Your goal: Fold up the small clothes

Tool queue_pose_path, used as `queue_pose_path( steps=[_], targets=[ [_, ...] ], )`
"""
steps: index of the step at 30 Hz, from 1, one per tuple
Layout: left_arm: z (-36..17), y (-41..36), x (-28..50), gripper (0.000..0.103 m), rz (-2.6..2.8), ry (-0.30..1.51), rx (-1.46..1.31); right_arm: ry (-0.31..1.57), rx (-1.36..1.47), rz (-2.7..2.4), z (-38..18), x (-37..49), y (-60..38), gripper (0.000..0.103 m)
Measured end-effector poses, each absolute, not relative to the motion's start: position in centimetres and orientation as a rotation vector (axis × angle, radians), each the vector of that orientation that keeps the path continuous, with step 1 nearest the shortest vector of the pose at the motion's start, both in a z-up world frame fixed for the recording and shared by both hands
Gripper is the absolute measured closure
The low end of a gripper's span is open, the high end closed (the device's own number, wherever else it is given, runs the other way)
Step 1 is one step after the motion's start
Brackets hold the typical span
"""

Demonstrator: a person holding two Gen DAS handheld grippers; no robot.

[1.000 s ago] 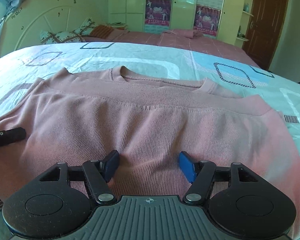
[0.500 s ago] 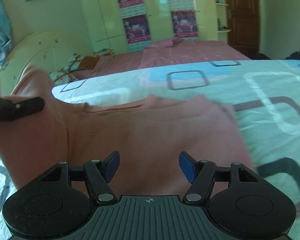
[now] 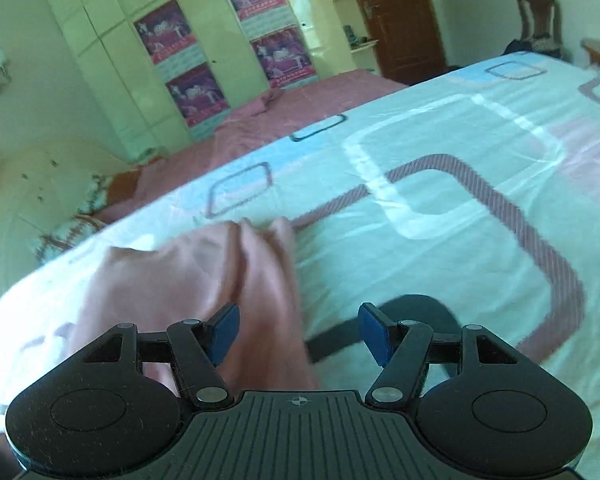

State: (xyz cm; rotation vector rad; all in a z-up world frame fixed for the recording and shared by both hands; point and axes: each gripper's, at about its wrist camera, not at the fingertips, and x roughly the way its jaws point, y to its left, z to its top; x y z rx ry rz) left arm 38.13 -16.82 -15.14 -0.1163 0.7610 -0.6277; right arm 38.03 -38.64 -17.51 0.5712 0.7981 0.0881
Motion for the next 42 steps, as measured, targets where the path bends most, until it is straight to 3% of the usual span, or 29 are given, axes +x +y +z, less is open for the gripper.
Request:
queue_pose_path(
  steps=[12,15,16,27,30,42],
  targets=[
    [-12.9,-5.2,38.6,0.034,-0.242,0.704,-0.287,0.978,0.581,0.291,-20.8,42.4,-33.3,0.039],
    [-13.2,-3.9,39.0,0.034,-0.197,0.711,-0.298,0.990,0.608,0.306,-20.8,41.8,-33.3,0.074],
    [-13.5,-3.6,38.9,0.034,-0.193,0.715,-0.303,0.982,0.616,0.318,-20.5,41.5,-33.5,0.076],
    [-14.7,-3.7,39.8,0.031,-0.199,0.727,-0.344,0.966,0.583,0.370,-21.8,44.3,-32.0,0.076],
    [-14.5,-3.7,40.4,0.030,-0.198,0.718,-0.350,0.954,0.581,0.353,-21.6,44.2,-32.0,0.090],
    [-14.2,-8.0,40.1,0.030,-0.345,0.740,-0.312,0.797,0.395,0.255,-16.7,40.9,-34.7,0.091]
  ],
)
